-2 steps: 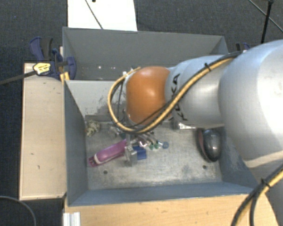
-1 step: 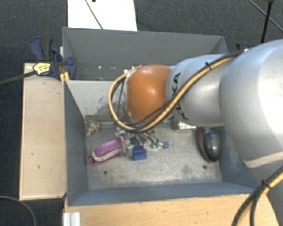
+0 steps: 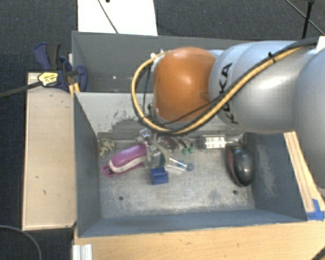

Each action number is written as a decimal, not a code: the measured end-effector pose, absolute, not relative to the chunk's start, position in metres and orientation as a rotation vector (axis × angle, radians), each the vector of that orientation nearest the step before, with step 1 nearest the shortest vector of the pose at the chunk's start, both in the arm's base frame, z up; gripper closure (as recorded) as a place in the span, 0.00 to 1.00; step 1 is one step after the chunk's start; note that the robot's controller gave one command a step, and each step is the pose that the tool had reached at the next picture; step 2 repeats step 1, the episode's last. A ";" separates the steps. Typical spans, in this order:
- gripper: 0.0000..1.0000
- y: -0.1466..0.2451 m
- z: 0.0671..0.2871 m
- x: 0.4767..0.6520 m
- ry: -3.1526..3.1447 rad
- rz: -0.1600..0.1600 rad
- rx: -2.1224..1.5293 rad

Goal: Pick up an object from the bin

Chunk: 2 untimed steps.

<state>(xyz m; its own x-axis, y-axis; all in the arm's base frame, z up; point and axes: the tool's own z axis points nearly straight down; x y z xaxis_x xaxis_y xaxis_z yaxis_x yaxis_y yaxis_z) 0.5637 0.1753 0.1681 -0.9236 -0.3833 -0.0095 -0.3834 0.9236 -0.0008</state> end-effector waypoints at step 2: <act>1.00 0.163 0.246 0.590 3.074 0.000 -0.588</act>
Offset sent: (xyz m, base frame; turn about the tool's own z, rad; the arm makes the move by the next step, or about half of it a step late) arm 0.0227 -0.0116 0.0725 0.0096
